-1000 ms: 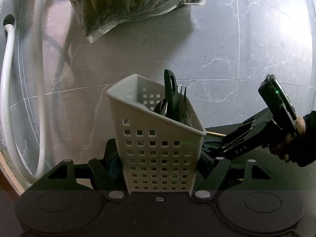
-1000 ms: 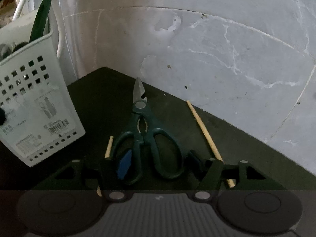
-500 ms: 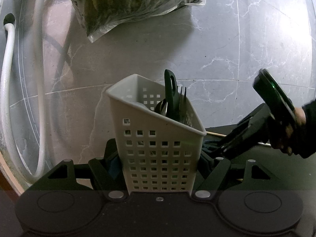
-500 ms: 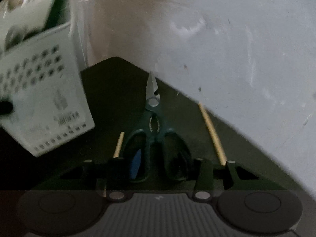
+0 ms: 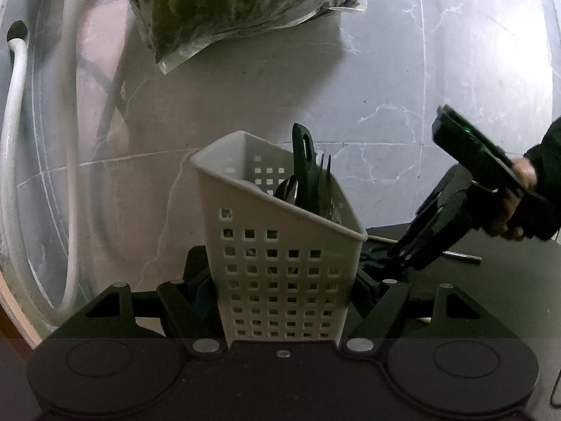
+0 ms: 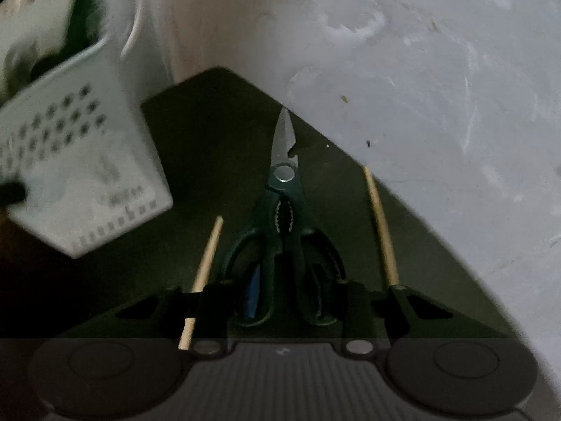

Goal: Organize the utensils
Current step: 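Lower the right tool over the green scissors and grasp their handle, then lift the green scissors with the right tool, blades pointing up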

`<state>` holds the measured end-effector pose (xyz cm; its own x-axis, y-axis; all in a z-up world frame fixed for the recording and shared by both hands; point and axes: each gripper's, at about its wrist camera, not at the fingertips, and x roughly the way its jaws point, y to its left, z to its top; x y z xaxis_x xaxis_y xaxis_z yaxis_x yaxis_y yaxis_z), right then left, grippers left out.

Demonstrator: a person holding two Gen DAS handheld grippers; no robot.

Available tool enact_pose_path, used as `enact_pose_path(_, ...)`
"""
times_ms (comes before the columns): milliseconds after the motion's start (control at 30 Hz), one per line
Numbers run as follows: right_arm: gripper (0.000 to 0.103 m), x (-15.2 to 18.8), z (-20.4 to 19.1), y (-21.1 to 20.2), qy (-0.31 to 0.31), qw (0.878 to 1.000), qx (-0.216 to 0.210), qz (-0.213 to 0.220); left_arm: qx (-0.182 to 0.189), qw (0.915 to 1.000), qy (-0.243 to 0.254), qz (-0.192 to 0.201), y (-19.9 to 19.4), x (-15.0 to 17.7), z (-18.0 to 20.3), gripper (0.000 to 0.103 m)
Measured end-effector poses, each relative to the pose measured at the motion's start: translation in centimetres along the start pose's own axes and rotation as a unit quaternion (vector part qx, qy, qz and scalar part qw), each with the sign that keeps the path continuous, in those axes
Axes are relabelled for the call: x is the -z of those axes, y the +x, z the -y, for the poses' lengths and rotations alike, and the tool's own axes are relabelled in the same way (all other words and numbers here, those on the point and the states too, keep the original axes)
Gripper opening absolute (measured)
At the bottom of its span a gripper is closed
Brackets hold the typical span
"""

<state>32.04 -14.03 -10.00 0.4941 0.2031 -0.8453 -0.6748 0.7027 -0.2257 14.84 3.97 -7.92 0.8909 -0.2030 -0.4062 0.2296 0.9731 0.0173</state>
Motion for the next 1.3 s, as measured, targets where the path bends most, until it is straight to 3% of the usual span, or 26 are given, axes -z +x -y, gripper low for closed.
enact_pose_path(233,0.032,1.1,-2.7,-2.7,-0.139,0.986,0.079,-0.046,0.010,0.9999,-0.004,0.004,0.0,0.0,-0.4,0.076)
enact_pose_path(433,0.032,1.7,-3.7,-5.1,-0.175,0.976,0.117,-0.051,0.018,0.9998,-0.004,0.006,0.0,0.0,-0.8,0.076)
enact_pose_path(700,0.032,3.9,-4.8,-5.3,-0.149,0.976,0.156,-0.013,0.025,0.9997,0.001,0.006,0.1,0.0,-0.9,0.076)
enact_pose_path(967,0.032,4.9,-5.8,-6.2,-0.157,0.971,0.178,-0.015,0.029,0.9995,0.004,0.007,0.3,0.0,-1.0,0.076)
enact_pose_path(1300,0.032,5.8,-4.9,-6.7,-0.008,0.990,0.138,0.026,0.036,0.9993,0.007,0.006,0.4,0.0,-1.1,0.076)
